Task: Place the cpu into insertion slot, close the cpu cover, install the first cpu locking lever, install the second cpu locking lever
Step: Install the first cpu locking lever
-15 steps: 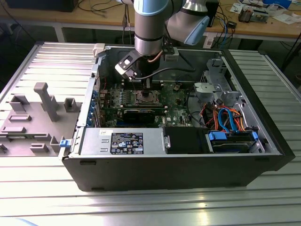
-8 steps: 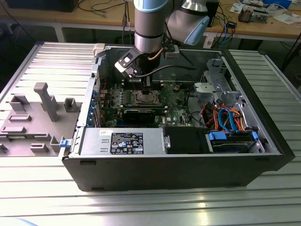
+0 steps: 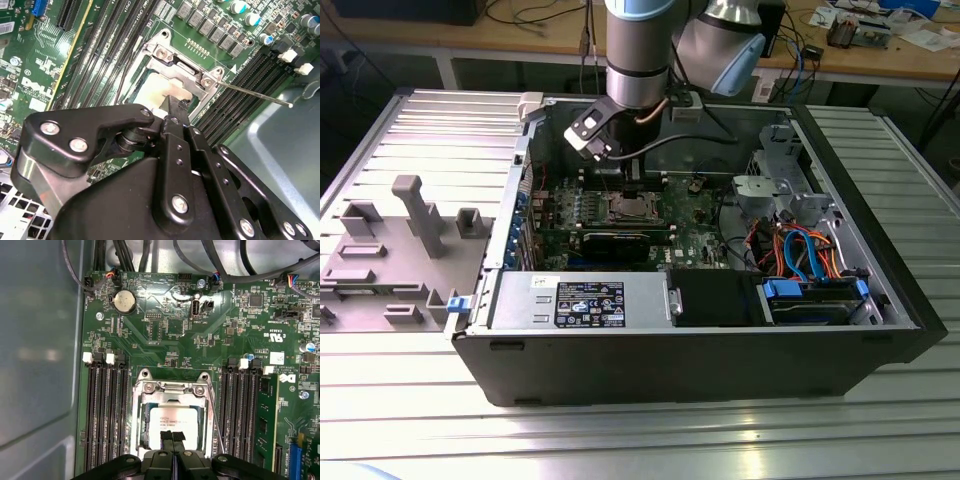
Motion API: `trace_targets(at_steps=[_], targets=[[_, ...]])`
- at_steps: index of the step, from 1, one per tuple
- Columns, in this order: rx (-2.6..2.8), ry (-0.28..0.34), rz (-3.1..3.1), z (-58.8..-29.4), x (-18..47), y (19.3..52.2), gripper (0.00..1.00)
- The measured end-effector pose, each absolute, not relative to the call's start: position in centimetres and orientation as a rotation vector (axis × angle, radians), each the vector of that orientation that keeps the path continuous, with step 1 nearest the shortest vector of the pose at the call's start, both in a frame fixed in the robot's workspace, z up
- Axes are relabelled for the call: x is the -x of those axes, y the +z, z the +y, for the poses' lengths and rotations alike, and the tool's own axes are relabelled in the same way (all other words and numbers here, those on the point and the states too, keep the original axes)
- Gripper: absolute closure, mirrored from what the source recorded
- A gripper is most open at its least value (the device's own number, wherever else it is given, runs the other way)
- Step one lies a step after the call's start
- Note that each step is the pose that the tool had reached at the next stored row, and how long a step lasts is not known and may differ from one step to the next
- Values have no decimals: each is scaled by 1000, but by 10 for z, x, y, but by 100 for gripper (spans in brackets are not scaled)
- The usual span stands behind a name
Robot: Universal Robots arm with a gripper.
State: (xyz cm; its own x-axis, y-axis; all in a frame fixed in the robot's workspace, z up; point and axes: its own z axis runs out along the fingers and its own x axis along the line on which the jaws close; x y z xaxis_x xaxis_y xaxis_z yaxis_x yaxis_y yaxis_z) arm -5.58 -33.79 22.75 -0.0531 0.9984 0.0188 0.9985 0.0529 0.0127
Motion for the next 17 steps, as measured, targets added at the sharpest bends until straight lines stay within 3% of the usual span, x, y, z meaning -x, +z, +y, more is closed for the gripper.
trace_targets(at_steps=[17], targets=[[2161, -34, -2274, -338, 56, 254, 89]])
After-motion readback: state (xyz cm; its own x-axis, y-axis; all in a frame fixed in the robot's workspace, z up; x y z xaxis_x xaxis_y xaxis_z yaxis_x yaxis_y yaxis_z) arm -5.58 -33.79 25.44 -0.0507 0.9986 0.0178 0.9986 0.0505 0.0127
